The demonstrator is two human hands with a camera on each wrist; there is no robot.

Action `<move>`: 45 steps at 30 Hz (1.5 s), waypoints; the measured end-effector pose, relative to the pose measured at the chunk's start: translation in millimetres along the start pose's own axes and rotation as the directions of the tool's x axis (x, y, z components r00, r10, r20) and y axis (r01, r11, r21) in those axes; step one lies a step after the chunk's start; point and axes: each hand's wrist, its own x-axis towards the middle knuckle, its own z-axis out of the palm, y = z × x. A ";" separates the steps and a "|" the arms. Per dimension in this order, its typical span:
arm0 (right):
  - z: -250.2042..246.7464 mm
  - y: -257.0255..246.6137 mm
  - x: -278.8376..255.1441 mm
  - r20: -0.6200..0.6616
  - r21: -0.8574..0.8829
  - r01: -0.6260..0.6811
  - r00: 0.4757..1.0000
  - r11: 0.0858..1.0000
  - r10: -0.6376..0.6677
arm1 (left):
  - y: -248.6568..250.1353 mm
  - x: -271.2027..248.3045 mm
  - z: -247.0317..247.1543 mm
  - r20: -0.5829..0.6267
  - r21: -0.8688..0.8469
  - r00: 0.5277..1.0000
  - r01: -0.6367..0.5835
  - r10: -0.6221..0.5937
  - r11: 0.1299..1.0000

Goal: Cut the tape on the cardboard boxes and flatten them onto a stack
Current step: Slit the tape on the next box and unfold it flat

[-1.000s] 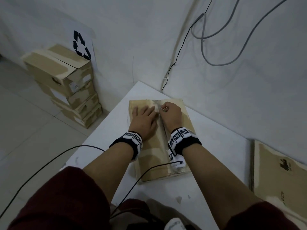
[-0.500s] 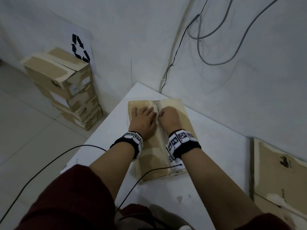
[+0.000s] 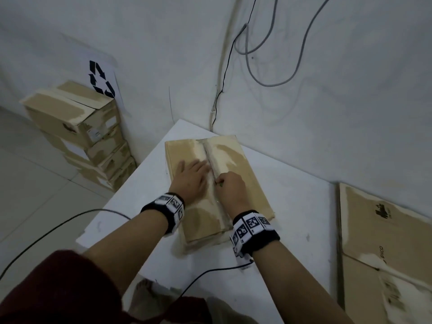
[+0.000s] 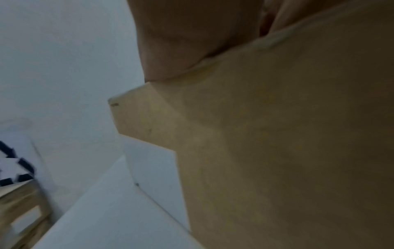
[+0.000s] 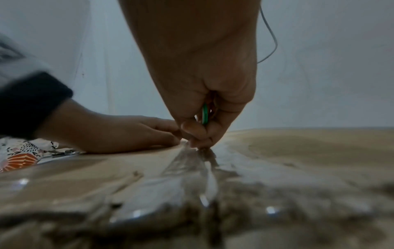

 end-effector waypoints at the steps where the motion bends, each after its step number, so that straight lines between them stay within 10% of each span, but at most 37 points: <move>1: -0.4 -0.6 0.8 0.007 0.009 -0.002 1.000 1.000 0.002 | 7.5 -12.5 2.7 -0.012 -0.020 1.000 -0.023 0.023 1.000; 30: 2.9 36.2 -139.7 -0.142 0.223 -0.245 0.949 0.943 0.280 | 24.2 -35.4 13.6 -0.182 -0.059 0.976 -0.133 0.121 0.989; 35: 8.9 53.3 -147.5 -0.223 0.223 -0.169 0.950 0.960 0.219 | 39.1 -41.0 11.5 0.007 -0.075 0.747 -0.662 0.664 0.746; 45: -4.4 64.3 -139.7 -0.254 0.216 -0.173 0.940 0.961 0.226 | 71.2 -14.6 -27.0 0.431 -0.088 0.717 -0.572 0.548 0.816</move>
